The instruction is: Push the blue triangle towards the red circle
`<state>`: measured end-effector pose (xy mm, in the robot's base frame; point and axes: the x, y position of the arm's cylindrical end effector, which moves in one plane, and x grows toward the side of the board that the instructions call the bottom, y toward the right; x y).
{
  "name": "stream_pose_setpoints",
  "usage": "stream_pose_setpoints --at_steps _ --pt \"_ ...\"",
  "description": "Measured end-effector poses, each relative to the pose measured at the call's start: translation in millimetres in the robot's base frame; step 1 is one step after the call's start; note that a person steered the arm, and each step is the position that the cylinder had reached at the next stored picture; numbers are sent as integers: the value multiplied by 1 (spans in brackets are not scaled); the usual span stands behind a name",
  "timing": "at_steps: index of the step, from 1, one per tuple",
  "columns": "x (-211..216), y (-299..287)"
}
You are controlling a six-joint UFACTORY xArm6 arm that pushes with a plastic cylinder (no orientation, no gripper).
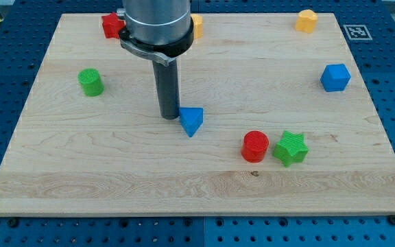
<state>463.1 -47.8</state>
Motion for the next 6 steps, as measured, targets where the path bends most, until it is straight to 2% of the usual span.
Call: stream_pose_setpoints --at_steps 2,3,6 --pt "1 6" --pt "10 -19" --pt "16 45"
